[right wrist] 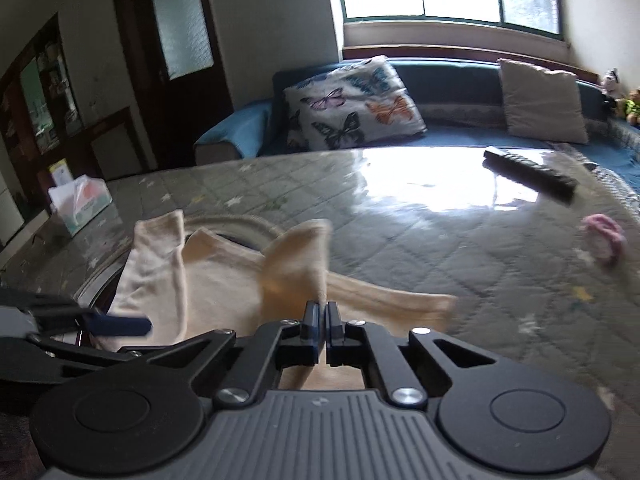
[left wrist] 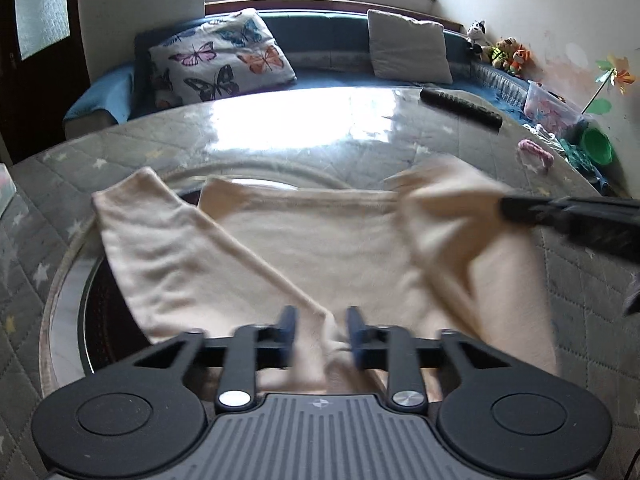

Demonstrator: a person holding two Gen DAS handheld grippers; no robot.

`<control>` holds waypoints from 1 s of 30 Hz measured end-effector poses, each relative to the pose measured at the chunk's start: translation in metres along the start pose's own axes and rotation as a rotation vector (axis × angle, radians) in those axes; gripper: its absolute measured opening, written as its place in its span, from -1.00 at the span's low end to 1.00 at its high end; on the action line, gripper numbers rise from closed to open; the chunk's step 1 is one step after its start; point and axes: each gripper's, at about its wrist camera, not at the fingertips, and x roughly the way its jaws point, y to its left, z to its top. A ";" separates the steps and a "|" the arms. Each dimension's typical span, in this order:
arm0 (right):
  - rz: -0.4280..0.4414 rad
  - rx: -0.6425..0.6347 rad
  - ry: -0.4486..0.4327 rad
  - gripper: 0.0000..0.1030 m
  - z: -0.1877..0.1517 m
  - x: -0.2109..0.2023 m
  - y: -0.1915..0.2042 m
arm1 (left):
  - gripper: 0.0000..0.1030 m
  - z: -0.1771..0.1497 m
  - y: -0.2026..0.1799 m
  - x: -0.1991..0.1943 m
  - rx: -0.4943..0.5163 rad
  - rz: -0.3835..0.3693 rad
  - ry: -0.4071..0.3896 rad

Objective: Fold clothes
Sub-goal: 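Grasp a cream sleeve with the right gripper and lay it flat across the body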

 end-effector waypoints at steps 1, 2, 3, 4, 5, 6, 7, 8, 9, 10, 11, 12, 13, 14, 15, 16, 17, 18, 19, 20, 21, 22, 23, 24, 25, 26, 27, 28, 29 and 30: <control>-0.011 0.012 -0.013 -0.95 0.000 -0.007 -0.006 | -0.76 -0.001 0.004 -0.001 -0.006 0.002 0.000; -0.020 0.021 -0.023 -0.95 -0.001 -0.014 -0.011 | -0.82 -0.003 0.008 -0.003 -0.011 0.004 -0.005; -0.030 0.030 -0.033 -0.95 -0.002 -0.020 -0.015 | -0.87 -0.004 0.011 -0.006 -0.016 0.004 -0.014; -0.041 0.040 -0.042 -0.95 -0.004 -0.026 -0.020 | -0.90 -0.005 0.015 -0.010 -0.028 0.011 -0.024; -0.053 0.050 -0.052 -0.95 -0.005 -0.032 -0.025 | -0.92 -0.005 0.023 -0.016 -0.035 0.008 -0.031; -0.063 0.062 -0.059 -0.95 -0.008 -0.038 -0.030 | -0.93 -0.007 0.029 -0.022 -0.042 0.010 -0.043; -0.072 0.075 -0.065 -0.95 -0.011 -0.044 -0.035 | -0.93 -0.009 0.035 -0.028 -0.049 0.011 -0.055; -0.082 0.087 -0.070 -0.95 -0.015 -0.050 -0.040 | -0.94 -0.011 0.040 -0.034 -0.053 0.016 -0.064; -0.095 0.100 -0.075 -0.95 -0.019 -0.057 -0.045 | -0.94 -0.014 0.045 -0.040 -0.058 0.020 -0.073; -0.107 0.114 -0.080 -0.95 -0.023 -0.063 -0.050 | -0.94 -0.017 0.050 -0.045 -0.065 0.029 -0.077; -0.120 0.126 -0.087 -0.95 -0.027 -0.070 -0.054 | -0.94 -0.019 0.054 -0.050 -0.072 0.038 -0.081; -0.136 0.134 -0.094 -0.95 -0.032 -0.077 -0.058 | -0.94 -0.020 0.058 -0.053 -0.081 0.043 -0.083; -0.154 0.142 -0.102 -0.95 -0.037 -0.084 -0.061 | -0.94 -0.022 0.062 -0.057 -0.088 0.047 -0.088; -0.170 0.153 -0.111 -0.95 -0.042 -0.091 -0.064 | -0.95 -0.023 0.067 -0.060 -0.090 0.047 -0.096; -0.186 0.167 -0.117 -0.95 -0.047 -0.098 -0.067 | -0.98 -0.025 0.070 -0.064 -0.094 0.049 -0.106; -0.201 0.182 -0.123 -0.95 -0.053 -0.106 -0.071 | -0.98 -0.028 0.073 -0.070 -0.104 0.049 -0.115; -0.213 0.193 -0.127 -0.95 -0.060 -0.113 -0.073 | -0.99 -0.031 0.079 -0.073 -0.110 0.048 -0.118; -0.224 0.200 -0.128 -0.95 -0.066 -0.120 -0.075 | -1.00 -0.035 0.084 -0.076 -0.117 0.050 -0.120; -0.236 0.208 -0.127 -0.95 -0.073 -0.126 -0.077 | -1.00 -0.040 0.089 -0.080 -0.124 0.054 -0.123; -0.250 0.217 -0.121 -0.95 -0.080 -0.132 -0.080 | -1.00 -0.045 0.093 -0.084 -0.130 0.059 -0.123; -0.259 0.226 -0.105 -0.95 -0.087 -0.135 -0.083 | -1.00 -0.050 0.097 -0.087 -0.136 0.065 -0.122; -0.268 0.236 -0.086 -0.95 -0.093 -0.138 -0.087 | -1.00 -0.054 0.101 -0.087 -0.139 0.073 -0.113; -0.275 0.239 -0.066 -0.92 -0.099 -0.140 -0.089 | -1.00 -0.058 0.105 -0.087 -0.142 0.081 -0.104; -0.285 0.241 -0.050 -0.91 -0.105 -0.140 -0.090 | -1.00 -0.059 0.107 -0.086 -0.143 0.079 -0.093; -0.298 0.249 -0.032 -0.86 -0.111 -0.141 -0.093 | -1.00 -0.061 0.109 -0.086 -0.144 0.076 -0.082; -0.311 0.258 -0.013 -0.78 -0.117 -0.141 -0.096 | -0.99 -0.062 0.110 -0.086 -0.146 0.073 -0.072; -0.324 0.271 -0.003 -0.78 -0.122 -0.143 -0.098 | -0.96 -0.062 0.112 -0.084 -0.141 0.066 -0.071; -0.331 0.279 0.000 -0.78 -0.125 -0.144 -0.101 | -0.94 -0.059 0.112 -0.083 -0.132 0.062 -0.074; -0.344 0.292 -0.002 -0.78 -0.129 -0.149 -0.105 | -0.94 -0.057 0.111 -0.081 -0.123 0.058 -0.078; -0.356 0.304 -0.009 -0.78 -0.131 -0.153 -0.109 | -0.93 -0.053 0.109 -0.079 -0.113 0.052 -0.085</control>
